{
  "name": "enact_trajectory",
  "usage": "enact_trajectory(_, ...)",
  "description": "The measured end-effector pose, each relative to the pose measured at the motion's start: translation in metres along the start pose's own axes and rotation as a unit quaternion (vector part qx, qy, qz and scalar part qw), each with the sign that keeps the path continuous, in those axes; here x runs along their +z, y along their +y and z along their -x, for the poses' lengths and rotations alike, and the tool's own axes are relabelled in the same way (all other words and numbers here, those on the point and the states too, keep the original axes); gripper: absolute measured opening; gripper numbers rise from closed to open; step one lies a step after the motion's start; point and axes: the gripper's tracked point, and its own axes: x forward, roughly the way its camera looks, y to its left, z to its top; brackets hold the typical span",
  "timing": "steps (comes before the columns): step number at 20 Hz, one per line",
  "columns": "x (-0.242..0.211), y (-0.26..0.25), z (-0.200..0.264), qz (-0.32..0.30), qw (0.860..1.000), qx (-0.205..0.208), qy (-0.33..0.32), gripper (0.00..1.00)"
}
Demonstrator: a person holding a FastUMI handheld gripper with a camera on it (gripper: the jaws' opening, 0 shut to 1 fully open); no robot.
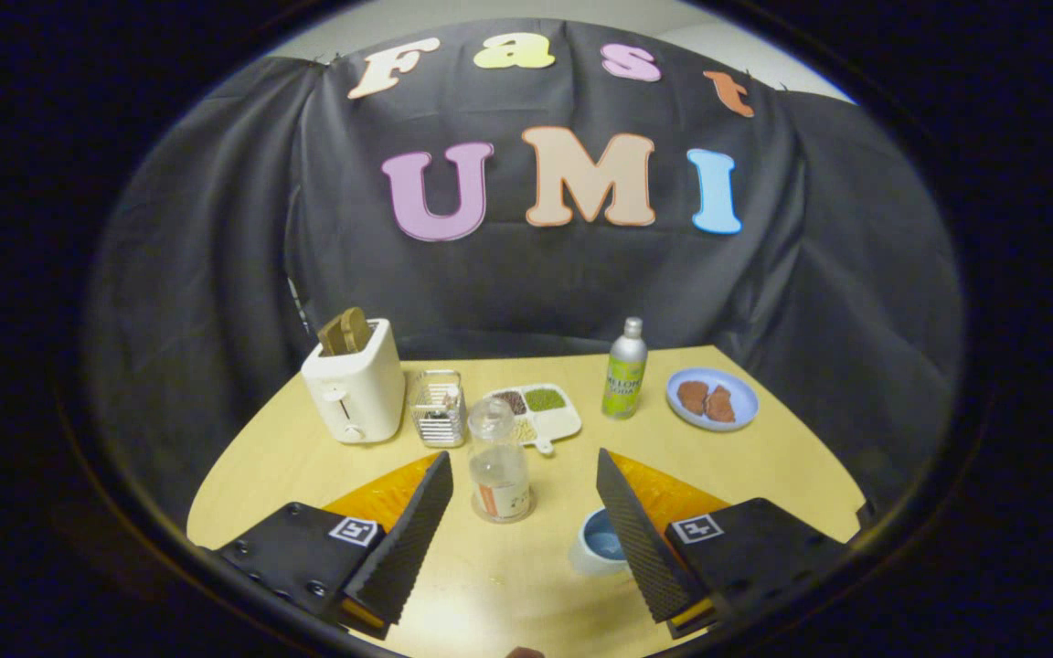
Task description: Take the bottle from table, then pour the juice into the cup, finally place the bottle on the coaster
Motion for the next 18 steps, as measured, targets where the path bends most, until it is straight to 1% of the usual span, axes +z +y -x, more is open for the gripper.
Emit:
enact_trajectory(2, 0.019, -0.015, 0.015, 0.003, 1.0, 0.0, -0.013, 0.99)
enact_trajectory(7, 0.047, -0.035, 0.041, -0.016, 0.999, 0.03, -0.038, 0.99)
enact_trajectory(11, 0.042, -0.057, 0.057, 0.004, 0.999, 0.04, -0.024, 0.99)
enact_trajectory(18, 0.037, -0.045, 0.106, -0.011, 0.995, 0.092, -0.032, 0.99)
